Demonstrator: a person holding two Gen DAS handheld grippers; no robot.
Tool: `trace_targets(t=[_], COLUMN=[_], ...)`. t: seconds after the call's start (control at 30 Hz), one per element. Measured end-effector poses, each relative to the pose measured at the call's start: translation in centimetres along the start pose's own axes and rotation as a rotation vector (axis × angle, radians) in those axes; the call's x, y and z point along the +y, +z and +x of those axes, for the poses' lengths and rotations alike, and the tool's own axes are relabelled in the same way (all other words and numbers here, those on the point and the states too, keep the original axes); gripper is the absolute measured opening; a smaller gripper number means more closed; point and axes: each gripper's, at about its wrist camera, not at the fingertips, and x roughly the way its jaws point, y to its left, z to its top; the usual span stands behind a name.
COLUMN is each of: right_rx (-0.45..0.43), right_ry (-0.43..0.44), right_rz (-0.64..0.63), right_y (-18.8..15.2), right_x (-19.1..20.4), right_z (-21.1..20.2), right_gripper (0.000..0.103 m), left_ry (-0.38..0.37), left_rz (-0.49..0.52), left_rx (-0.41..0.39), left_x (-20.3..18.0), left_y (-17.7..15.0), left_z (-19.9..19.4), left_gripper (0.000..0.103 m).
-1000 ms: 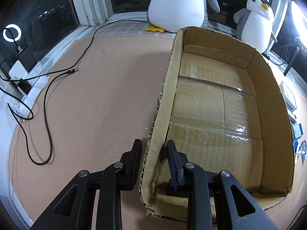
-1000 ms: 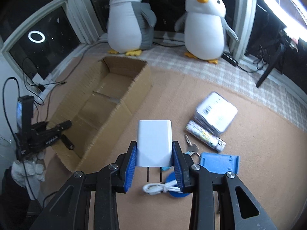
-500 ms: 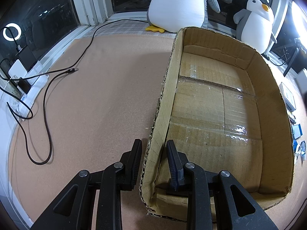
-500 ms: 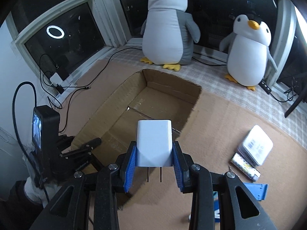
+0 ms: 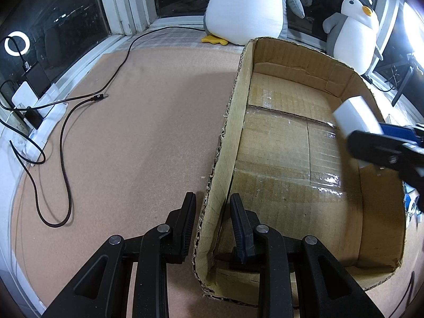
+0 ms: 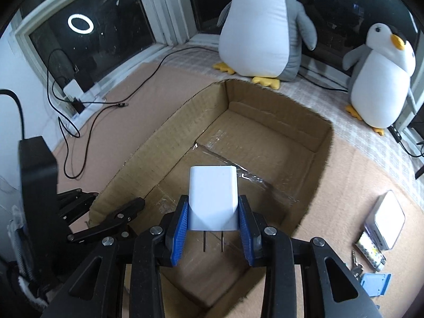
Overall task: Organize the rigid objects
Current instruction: 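Carry the white charger into the box and open the right tool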
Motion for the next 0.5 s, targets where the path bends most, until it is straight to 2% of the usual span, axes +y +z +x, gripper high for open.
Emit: trace_targets(t=[0.37,0.5], right_rx=[0.033,0.022], right_ry=[-0.013,-0.013], right_rz=[-0.015,-0.014], right_y=[-0.2,-0.1], right_x=[0.4,0.4], right_z=[1.5,1.2], right_gripper=[0.033,0.045], left_ry=[0.003,0.003], left_rz=[0.000,0.001], left_rx=[-0.003,-0.003], left_x=[0.0,0.0], left_y=[-0.1,-0.1], left_z=[0.0,0.0], left_gripper=[0.029,0.029])
